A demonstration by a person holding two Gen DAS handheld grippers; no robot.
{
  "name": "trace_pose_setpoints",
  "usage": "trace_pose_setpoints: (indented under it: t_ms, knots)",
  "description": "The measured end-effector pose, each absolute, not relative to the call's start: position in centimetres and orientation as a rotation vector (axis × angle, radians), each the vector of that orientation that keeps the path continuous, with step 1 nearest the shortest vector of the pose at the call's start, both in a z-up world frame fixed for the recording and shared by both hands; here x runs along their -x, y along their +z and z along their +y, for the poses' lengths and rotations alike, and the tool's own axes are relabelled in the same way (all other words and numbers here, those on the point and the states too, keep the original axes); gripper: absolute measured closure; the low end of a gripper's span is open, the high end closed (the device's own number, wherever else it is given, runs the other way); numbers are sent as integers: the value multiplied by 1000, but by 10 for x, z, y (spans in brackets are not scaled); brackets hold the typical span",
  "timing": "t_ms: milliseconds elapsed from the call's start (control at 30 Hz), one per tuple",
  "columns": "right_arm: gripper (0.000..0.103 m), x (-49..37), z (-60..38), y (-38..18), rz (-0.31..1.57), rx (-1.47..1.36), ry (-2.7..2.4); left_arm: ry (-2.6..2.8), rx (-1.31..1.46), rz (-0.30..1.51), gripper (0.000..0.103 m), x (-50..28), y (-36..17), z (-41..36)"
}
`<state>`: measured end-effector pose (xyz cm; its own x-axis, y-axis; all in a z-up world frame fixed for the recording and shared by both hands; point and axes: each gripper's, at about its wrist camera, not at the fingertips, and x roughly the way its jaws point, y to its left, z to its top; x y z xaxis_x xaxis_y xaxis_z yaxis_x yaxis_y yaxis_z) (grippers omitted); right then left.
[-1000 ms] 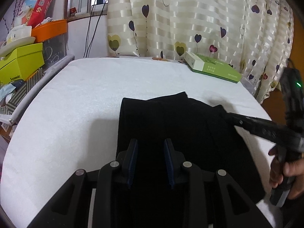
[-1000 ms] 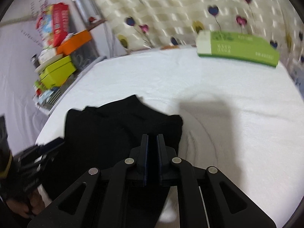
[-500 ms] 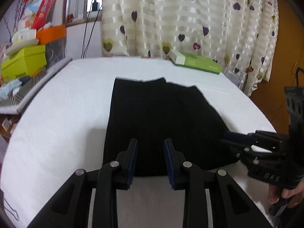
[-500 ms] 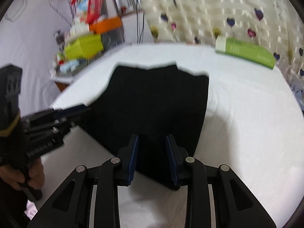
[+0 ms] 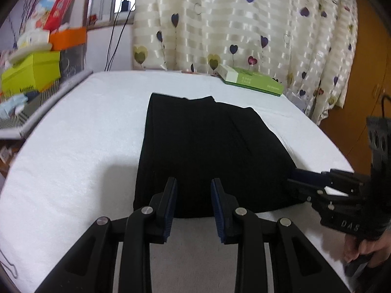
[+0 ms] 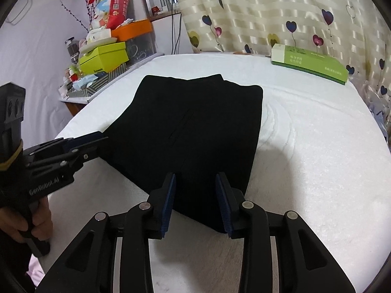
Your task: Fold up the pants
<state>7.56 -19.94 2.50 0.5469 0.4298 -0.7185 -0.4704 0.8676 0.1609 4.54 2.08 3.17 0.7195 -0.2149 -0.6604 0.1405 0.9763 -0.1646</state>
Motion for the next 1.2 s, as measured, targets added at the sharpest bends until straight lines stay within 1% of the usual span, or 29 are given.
trace_pose_setpoints:
  t_ms: [200,533,633,700,800,1000,1067,1100,1200]
  knots:
    - [67,-72,-197,25,830,80,516,-196,104,743,72,-47,32,22]
    - [67,-70,-195,24,823,104,502,-153,21,739,72,-45,32,8]
    - [67,-70,-195,24,823,100,503,-146,-7,741,68,-44,32,4]
    - [67,-70,-197,24,825,89,507,-146,-33,744,61,-43,31,-2]
    - [66,-68,-200,25,826,65,508,-131,-74,739,60,-41,31,-9]
    - [63,-59,-208,28,825,23,496,-144,-39,711,60,-28,36,-2]
    - [56,-54,-208,28,822,42,485,-152,0,716,60,-22,37,3]
    - [54,-51,-208,27,833,59,476,-157,13,723,60,-19,36,6]
    - [54,-45,-211,22,875,78,478,-160,47,757,60,-13,33,14]
